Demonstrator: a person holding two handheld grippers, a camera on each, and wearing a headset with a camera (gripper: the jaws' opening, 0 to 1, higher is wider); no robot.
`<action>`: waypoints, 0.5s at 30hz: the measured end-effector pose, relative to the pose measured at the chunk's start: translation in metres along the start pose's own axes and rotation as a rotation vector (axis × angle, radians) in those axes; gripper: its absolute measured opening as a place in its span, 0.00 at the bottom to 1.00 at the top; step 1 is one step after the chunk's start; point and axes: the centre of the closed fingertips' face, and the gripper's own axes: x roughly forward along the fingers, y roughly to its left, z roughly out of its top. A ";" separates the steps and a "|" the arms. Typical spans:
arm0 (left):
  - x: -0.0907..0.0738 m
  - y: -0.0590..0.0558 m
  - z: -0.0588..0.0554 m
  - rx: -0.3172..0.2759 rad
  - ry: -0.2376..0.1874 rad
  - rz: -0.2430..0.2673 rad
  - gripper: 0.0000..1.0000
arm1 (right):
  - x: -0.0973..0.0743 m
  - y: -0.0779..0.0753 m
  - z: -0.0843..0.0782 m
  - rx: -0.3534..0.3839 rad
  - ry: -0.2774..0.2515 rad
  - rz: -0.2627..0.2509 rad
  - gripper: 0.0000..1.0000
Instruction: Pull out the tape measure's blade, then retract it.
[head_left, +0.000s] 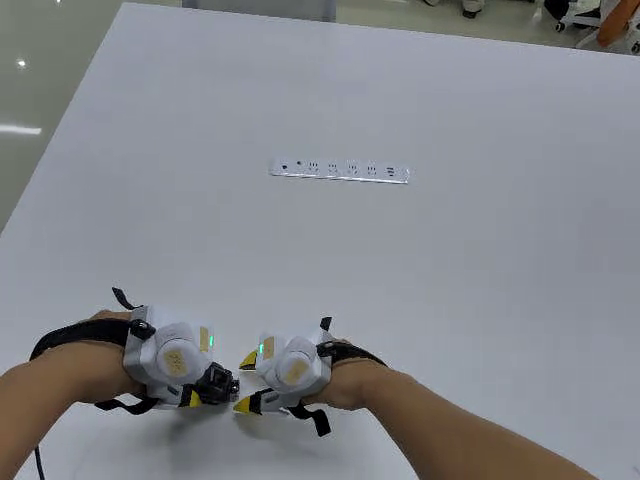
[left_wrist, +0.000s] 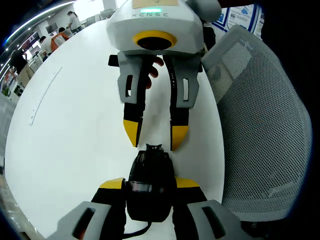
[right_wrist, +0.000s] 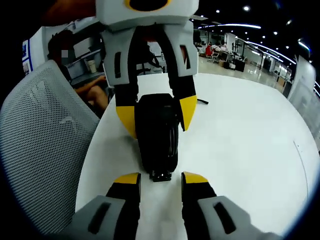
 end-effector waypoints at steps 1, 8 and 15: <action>0.000 0.000 0.000 -0.001 -0.001 -0.001 0.32 | 0.001 0.000 0.000 -0.003 0.001 0.000 0.29; 0.000 0.000 0.000 -0.011 -0.005 0.000 0.32 | 0.005 -0.003 -0.005 0.002 0.001 -0.019 0.15; 0.000 -0.001 0.000 -0.008 -0.012 0.001 0.32 | 0.006 -0.002 -0.007 -0.045 0.015 -0.026 0.12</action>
